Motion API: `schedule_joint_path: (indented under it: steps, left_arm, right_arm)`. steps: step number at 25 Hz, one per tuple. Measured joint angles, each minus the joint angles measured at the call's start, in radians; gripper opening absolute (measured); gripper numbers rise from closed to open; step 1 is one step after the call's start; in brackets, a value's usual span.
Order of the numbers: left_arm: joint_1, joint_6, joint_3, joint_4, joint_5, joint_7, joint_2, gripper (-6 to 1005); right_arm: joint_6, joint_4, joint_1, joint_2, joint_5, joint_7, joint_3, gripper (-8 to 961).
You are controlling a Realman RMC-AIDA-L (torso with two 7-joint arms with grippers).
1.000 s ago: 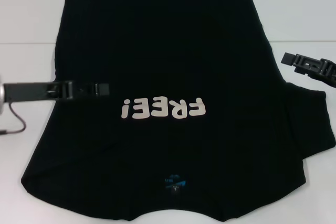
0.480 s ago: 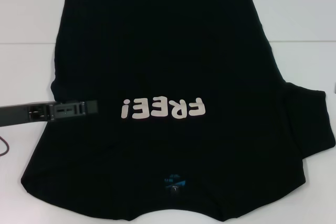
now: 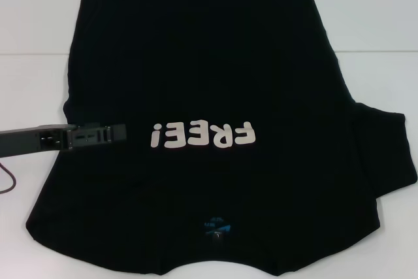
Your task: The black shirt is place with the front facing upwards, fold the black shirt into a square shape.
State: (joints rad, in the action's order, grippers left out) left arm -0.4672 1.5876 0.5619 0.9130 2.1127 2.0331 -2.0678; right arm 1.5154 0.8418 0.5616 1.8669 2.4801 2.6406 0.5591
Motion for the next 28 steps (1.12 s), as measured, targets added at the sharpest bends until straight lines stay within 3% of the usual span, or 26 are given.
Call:
schedule_joint_path:
  steps: [10, 28]
  left_arm:
    - [0.0, 0.0, -0.001, -0.004, -0.008, -0.004, -0.005, 955]
    - [0.005, -0.011, -0.007, -0.008, -0.01, -0.003, -0.006, 953]
  right_arm:
    - [-0.129, -0.145, 0.046, 0.012, 0.044, 0.0, 0.052, 788]
    - [-0.201, -0.155, 0.075, 0.052, 0.054, 0.003, 0.123, 788]
